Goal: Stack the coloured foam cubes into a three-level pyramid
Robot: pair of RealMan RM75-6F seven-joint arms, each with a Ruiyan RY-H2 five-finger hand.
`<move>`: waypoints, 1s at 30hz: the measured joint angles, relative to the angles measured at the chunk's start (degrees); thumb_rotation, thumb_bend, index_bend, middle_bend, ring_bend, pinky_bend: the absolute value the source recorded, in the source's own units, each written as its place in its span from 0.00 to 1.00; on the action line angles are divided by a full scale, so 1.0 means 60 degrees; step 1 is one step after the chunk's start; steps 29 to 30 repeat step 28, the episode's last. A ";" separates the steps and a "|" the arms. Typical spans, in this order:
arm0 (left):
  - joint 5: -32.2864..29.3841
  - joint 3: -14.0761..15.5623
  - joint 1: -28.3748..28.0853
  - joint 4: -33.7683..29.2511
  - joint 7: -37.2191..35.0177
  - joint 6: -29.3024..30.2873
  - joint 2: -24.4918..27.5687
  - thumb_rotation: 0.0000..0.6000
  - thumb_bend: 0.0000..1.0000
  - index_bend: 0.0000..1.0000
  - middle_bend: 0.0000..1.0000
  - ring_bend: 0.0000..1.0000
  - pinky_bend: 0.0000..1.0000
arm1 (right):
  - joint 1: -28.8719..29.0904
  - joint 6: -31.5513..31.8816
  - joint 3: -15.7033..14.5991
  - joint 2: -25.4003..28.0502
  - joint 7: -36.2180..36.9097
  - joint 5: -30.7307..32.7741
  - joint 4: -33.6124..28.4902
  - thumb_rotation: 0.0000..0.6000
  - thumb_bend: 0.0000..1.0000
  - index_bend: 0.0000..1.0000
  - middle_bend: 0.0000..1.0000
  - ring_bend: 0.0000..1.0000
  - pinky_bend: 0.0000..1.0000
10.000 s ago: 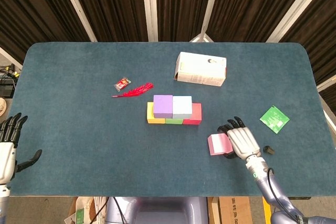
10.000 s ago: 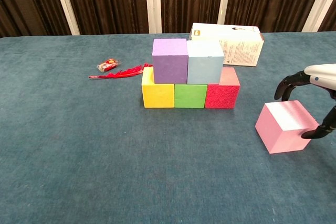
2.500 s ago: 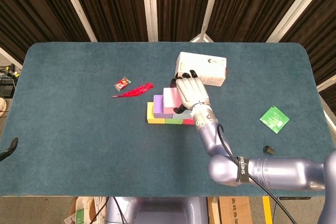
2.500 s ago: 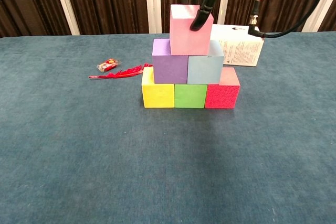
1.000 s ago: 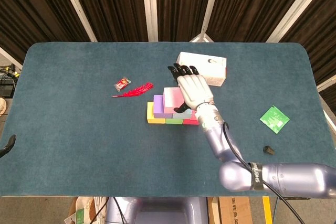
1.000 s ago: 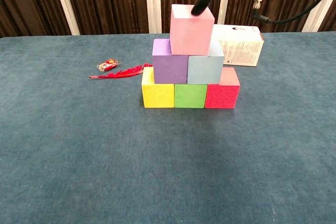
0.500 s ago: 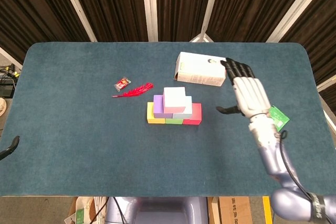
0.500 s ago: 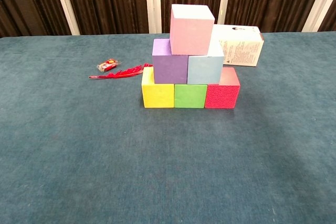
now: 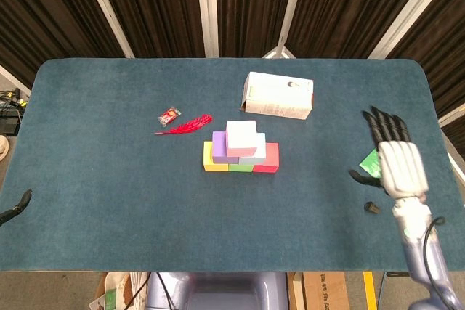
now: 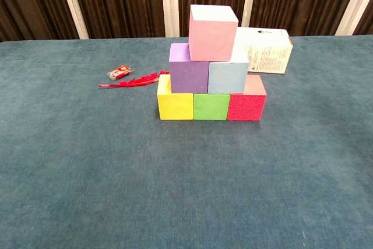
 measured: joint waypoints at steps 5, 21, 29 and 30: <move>0.0140 0.0237 0.0007 -0.0206 0.0007 -0.0202 0.0142 1.00 0.31 0.04 0.00 0.00 0.00 | -0.1248 0.0780 -0.0973 -0.0824 0.0135 -0.1056 0.1503 1.00 0.06 0.00 0.00 0.00 0.00; 0.0073 0.0816 0.0315 -0.0935 0.0951 -0.0488 0.0631 1.00 0.30 0.05 0.00 0.00 0.00 | -0.2567 0.1245 -0.1099 -0.1865 0.0191 -0.2364 0.3584 1.00 0.06 0.00 0.00 0.00 0.00; 0.0168 0.0881 0.0274 -0.0884 0.1129 -0.0557 0.0578 1.00 0.31 0.05 0.00 0.00 0.00 | -0.2788 0.1083 -0.0954 -0.1671 0.0236 -0.2480 0.3351 1.00 0.06 0.00 0.00 0.00 0.00; 0.0168 0.0881 0.0274 -0.0884 0.1129 -0.0557 0.0578 1.00 0.31 0.05 0.00 0.00 0.00 | -0.2788 0.1083 -0.0954 -0.1671 0.0236 -0.2480 0.3351 1.00 0.06 0.00 0.00 0.00 0.00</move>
